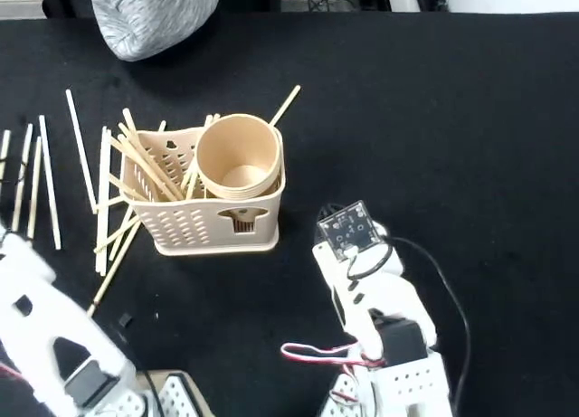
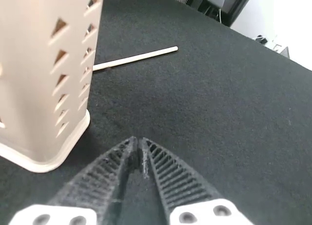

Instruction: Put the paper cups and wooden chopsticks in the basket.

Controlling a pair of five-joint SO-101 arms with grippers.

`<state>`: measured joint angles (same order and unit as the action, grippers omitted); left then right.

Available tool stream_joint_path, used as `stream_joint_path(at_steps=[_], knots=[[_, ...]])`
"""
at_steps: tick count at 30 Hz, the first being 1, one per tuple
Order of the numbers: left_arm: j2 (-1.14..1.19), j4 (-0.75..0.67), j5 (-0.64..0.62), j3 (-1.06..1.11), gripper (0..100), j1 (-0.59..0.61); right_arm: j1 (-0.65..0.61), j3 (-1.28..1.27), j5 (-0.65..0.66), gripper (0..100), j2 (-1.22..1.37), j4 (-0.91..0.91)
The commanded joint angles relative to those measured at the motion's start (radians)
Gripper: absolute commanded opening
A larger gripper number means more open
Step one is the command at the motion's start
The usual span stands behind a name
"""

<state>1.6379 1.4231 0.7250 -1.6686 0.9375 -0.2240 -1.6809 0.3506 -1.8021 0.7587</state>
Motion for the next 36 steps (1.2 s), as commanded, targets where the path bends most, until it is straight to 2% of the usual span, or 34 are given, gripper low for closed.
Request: stream_joint_path(at_steps=[1,7,15,20,25,29,33,36], knots=[[0.037,0.313,-0.028,0.004,3,-0.076,0.014,0.022,0.008,1.5,-0.088,0.002],[-0.078,0.336,-0.192,0.004,3,-0.137,0.014,0.022,0.008,1.5,-0.088,0.0],[-0.259,0.307,-0.222,0.002,3,-0.073,0.014,0.022,0.008,1.5,-0.088,0.0],[-0.302,0.069,-0.345,0.004,5,0.007,0.014,0.022,0.008,1.5,-0.088,0.0],[-0.259,-0.199,-0.522,0.019,20,0.033,0.014,0.022,0.008,1.5,-0.088,0.0],[-0.203,-0.319,-0.534,0.028,28,0.024,0.014,0.021,0.008,1.5,-0.088,0.0],[-0.115,-0.42,-0.535,0.085,29,0.035,0.014,0.021,0.008,1.5,-0.088,0.002],[-0.058,-0.549,-0.542,0.193,31,0.064,0.014,0.021,0.008,1.5,-0.088,0.002]])
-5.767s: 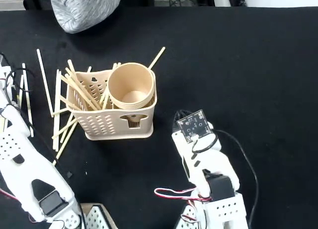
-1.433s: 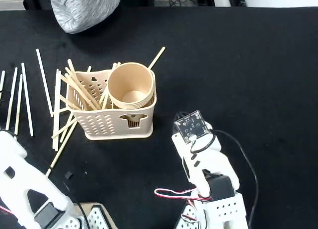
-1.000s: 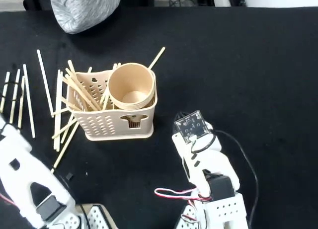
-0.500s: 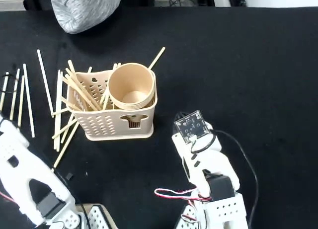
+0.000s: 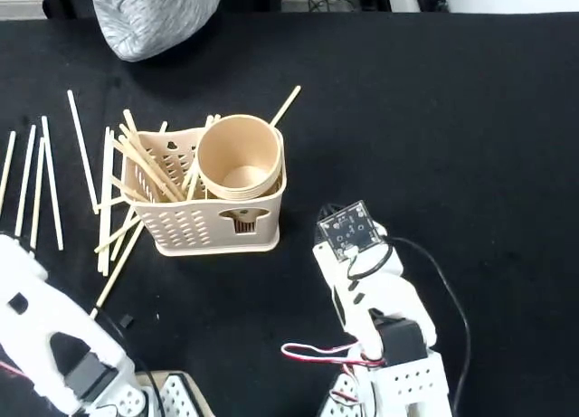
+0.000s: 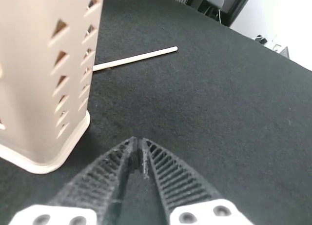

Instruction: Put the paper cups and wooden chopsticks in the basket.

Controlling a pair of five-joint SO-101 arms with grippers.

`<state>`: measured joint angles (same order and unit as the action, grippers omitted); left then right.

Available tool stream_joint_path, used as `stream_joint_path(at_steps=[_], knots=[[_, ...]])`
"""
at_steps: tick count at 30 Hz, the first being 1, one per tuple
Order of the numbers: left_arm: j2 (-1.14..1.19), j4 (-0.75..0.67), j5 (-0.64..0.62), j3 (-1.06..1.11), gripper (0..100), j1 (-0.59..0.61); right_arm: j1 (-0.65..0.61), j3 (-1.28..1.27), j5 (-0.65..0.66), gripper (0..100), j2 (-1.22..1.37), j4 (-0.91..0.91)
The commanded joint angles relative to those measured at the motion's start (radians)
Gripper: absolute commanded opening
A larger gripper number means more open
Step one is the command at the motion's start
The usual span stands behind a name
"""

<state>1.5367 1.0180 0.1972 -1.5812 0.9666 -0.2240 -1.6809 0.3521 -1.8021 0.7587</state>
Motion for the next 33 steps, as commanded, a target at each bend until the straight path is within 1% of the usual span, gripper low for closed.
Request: stream_joint_path(at_steps=[1,3,5,7,10,12,16,17,19,21,22,25,29,30,33], knots=[[0.055,-0.172,-0.035,0.142,31,0.044,0.014,0.021,0.006,1.5,-0.088,0.002],[0.06,-0.204,-0.083,0.196,32,0.067,0.014,0.021,0.006,1.5,-0.088,0.002],[0.063,-0.203,-0.092,0.223,32,0.073,0.014,0.022,0.006,1.5,-0.088,0.002],[0.064,-0.175,-0.092,0.236,32,0.073,0.014,0.022,0.006,1.5,-0.088,0.002],[0.066,-0.078,-0.092,0.236,32,0.056,0.014,0.022,0.006,1.5,-0.088,0.002],[0.068,-0.021,-0.097,0.237,27,0.045,0.014,0.022,0.006,1.5,-0.088,0.002],[0.091,0.091,-0.098,0.228,4,0.044,0.014,0.022,0.006,1.5,-0.088,0.002],[0.092,0.117,-0.098,0.228,2,0.045,0.014,0.022,0.006,1.5,-0.088,0.002],[0.092,0.18,-0.098,0.226,6,0.047,0.014,0.022,0.006,1.5,-0.088,0.002],[0.084,0.244,-0.098,0.217,3,0.045,0.014,0.022,0.006,1.5,-0.088,0.002],[0.074,0.29,-0.098,0.197,3,0.045,0.014,0.022,0.006,1.5,-0.088,0.002],[0.046,0.48,-0.094,0.102,3,0.025,0.014,0.022,0.006,1.5,-0.088,0.002],[0.025,0.707,-0.092,-0.084,3,-0.016,0.014,0.022,0.006,1.5,-0.088,0.002],[0.018,0.74,-0.091,-0.097,3,-0.024,0.014,0.022,0.006,1.5,-0.088,0.002],[-0.06,0.741,-0.095,-0.084,3,-0.05,0.014,0.022,0.006,1.5,-0.088,0.002]])
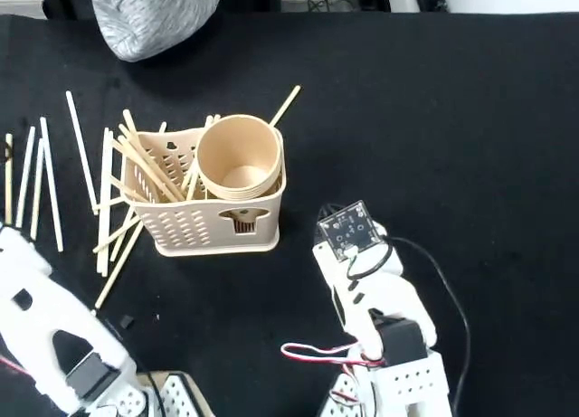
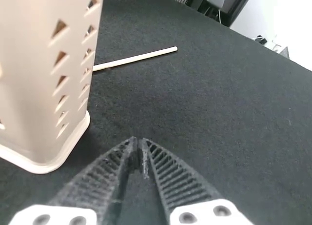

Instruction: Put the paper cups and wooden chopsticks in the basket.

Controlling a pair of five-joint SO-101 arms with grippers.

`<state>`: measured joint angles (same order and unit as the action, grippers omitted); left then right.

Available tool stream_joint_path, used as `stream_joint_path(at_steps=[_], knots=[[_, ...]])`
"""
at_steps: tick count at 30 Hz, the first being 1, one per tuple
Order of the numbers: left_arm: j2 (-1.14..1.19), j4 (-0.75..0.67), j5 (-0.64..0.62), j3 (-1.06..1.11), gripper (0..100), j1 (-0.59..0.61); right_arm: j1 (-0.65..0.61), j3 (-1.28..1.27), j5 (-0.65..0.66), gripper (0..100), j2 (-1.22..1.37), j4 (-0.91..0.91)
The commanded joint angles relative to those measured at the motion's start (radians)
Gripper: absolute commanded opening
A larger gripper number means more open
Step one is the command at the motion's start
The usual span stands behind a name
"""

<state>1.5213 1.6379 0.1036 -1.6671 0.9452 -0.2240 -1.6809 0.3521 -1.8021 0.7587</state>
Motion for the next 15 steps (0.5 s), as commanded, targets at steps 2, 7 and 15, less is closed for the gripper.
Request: stream_joint_path(at_steps=[2,7,15], knots=[[-0.098,0.121,-0.002,0.007,3,-0.039,0.014,0.022,0.006,1.5,-0.088,0.002],[-0.242,0.121,0.0,0.007,3,-0.053,0.014,0.022,0.006,1.5,-0.088,0.002],[-0.414,0.123,0.0,0.01,3,-0.084,0.014,0.022,0.006,1.5,-0.088,0.002]])
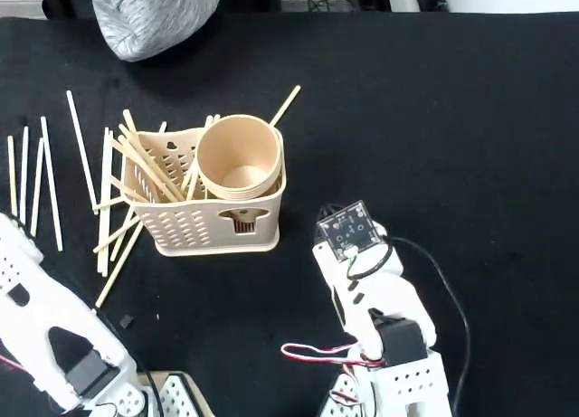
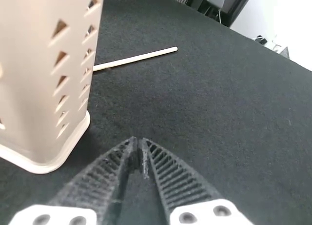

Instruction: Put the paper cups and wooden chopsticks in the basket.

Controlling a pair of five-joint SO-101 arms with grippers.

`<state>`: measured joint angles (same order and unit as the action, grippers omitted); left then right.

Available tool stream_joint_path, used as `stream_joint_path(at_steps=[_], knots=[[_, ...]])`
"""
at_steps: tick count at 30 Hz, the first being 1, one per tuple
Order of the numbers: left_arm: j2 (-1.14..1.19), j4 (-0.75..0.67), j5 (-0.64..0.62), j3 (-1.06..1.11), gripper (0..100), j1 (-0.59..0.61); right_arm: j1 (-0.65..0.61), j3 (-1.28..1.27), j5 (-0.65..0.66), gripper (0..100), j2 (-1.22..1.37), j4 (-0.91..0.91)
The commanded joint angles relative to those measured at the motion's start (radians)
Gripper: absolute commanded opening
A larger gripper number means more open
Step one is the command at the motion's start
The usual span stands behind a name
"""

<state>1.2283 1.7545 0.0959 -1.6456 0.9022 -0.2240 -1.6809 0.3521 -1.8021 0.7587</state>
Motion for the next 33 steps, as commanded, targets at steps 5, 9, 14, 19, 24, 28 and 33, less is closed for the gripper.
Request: stream_joint_path(at_steps=[5,9,14,19,24,28,33], knots=[[-0.109,0.006,0.015,0.036,3,-0.133,0.014,0.022,0.006,1.5,-0.088,0.002],[-0.04,0.002,0.141,0.105,3,-0.194,0.014,0.022,0.006,1.5,-0.088,0.002],[0.057,-0.064,0.172,0.105,3,-0.165,0.014,0.022,0.006,1.5,-0.088,0.002],[0.077,-0.084,0.173,0.105,3,-0.127,0.014,0.022,0.006,1.5,-0.088,0.002],[0.075,-0.083,0.258,0.114,3,-0.131,0.014,0.022,0.006,1.5,-0.088,0.002],[0.077,-0.081,0.262,0.114,3,-0.125,0.014,0.022,0.006,1.5,-0.088,0.002],[0.081,-0.077,0.264,0.117,3,-0.12,0.014,0.022,0.006,1.5,-0.088,0.002]])
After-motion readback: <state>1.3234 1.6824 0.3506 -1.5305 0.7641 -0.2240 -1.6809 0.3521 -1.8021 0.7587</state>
